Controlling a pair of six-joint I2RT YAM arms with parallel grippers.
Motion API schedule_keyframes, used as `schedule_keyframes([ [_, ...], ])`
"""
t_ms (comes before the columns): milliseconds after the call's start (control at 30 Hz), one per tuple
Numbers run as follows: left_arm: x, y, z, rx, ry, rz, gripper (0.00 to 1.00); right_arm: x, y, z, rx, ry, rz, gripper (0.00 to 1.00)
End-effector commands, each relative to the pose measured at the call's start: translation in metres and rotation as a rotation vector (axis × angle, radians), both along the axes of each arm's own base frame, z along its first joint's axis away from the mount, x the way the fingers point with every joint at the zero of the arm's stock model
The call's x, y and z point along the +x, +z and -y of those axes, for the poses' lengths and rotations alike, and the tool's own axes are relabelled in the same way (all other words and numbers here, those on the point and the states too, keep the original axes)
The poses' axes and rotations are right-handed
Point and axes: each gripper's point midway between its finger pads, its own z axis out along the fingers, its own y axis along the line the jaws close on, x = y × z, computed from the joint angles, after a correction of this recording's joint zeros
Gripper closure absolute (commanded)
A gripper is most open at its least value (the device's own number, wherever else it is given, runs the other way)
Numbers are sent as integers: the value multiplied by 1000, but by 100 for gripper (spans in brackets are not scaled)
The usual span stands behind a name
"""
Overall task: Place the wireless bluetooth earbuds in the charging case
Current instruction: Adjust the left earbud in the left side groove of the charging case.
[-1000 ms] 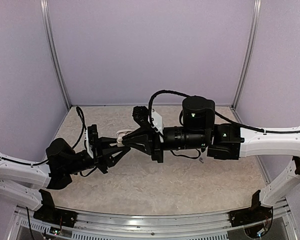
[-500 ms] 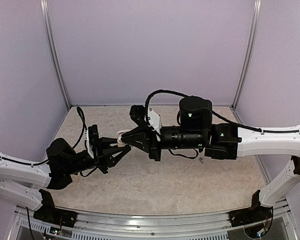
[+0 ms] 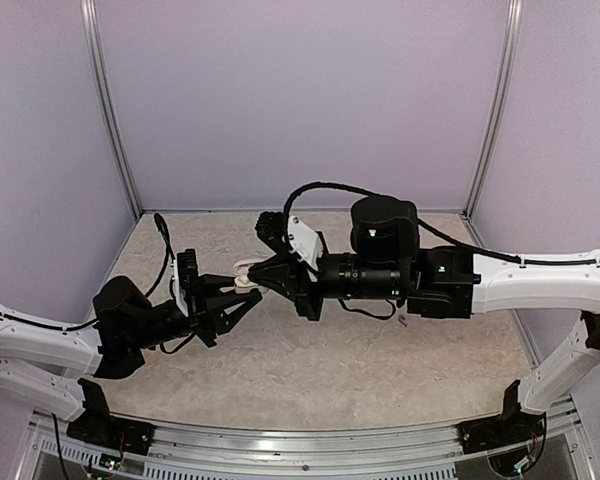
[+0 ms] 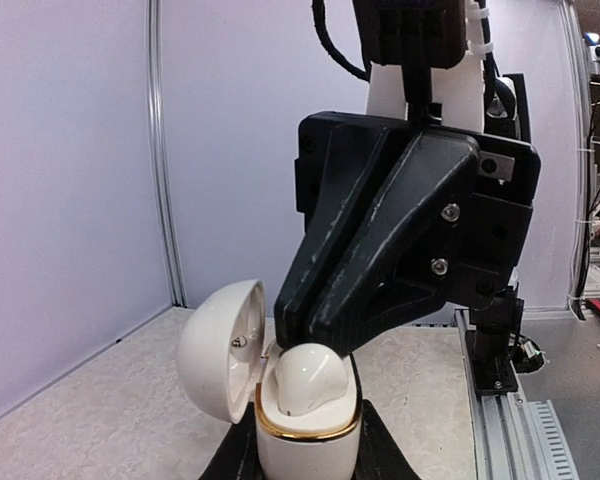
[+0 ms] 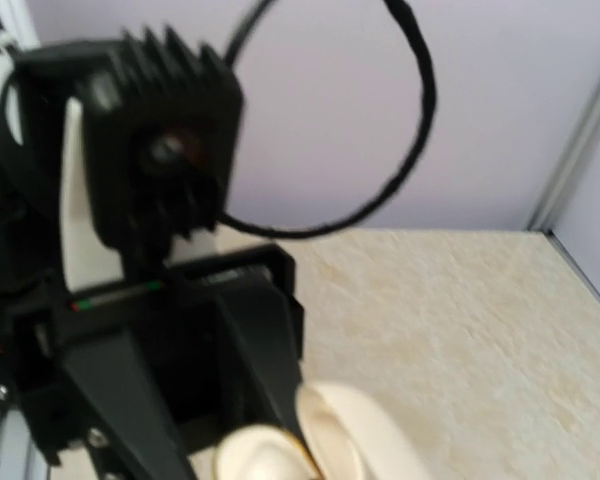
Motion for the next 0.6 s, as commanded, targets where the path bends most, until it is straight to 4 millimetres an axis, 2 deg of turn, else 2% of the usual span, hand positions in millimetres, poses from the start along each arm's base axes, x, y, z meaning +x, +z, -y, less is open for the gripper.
schedule_keyframes([
  [0, -4, 19, 0, -42, -10, 45, 96, 10, -8, 4, -45, -70, -2, 93],
  [167, -3, 19, -1, -46, -5, 43, 96, 5, 1, 9, -26, -46, 10, 93],
  [400, -1, 17, -1, -46, -1, 32, 96, -10, 25, 16, 32, 19, 46, 90],
  [467, 1, 16, -2, -46, 4, 30, 96, -10, 33, 22, 57, 12, 57, 83],
  [567, 3, 16, -4, -47, 13, 31, 96, 1, 37, 32, 72, -36, 46, 64],
])
